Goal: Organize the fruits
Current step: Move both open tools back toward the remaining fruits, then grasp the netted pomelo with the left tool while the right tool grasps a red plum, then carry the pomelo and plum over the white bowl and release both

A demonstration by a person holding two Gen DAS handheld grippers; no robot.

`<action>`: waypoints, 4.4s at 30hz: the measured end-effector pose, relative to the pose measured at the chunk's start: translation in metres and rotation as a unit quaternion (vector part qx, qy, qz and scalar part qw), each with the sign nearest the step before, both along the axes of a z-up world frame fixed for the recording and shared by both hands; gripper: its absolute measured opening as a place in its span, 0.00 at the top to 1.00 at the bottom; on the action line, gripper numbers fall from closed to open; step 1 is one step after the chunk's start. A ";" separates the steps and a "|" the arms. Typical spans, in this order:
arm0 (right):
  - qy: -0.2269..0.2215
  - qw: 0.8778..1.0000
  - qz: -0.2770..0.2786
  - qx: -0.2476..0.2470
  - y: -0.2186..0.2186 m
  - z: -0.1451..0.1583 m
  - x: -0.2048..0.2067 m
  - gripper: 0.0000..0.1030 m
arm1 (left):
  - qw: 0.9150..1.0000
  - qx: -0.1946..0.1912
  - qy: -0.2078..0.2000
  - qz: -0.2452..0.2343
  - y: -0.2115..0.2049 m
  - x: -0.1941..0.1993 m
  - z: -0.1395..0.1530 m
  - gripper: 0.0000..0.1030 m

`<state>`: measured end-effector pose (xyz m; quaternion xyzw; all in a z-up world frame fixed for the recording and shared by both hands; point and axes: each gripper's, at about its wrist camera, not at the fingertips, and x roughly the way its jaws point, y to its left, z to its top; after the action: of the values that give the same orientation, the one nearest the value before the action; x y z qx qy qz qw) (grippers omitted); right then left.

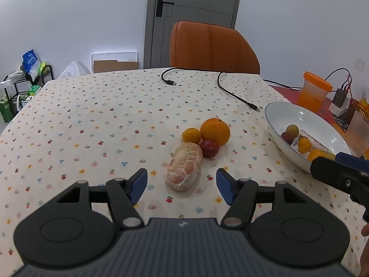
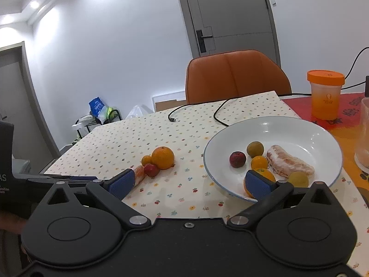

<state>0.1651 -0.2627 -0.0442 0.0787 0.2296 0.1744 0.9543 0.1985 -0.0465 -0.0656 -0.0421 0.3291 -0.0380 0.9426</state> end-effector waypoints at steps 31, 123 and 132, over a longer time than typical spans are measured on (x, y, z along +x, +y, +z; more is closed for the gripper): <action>0.035 0.998 0.060 0.005 0.029 -0.003 0.042 0.43 | 1.000 -0.013 0.000 0.005 0.018 0.023 -0.010 0.66; 0.035 0.998 0.051 -0.009 0.023 0.012 0.052 0.80 | 0.997 -0.023 -0.059 0.035 0.002 -0.014 0.024 0.66; 0.024 1.000 0.009 -0.001 -0.018 0.017 0.043 0.80 | 0.998 -0.022 -0.063 -0.013 -0.036 -0.007 0.028 0.66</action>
<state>0.2083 -0.2811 -0.0276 0.0799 0.2533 0.1809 0.9470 0.1918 -0.0829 -0.0375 -0.0556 0.2684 -0.0601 0.9598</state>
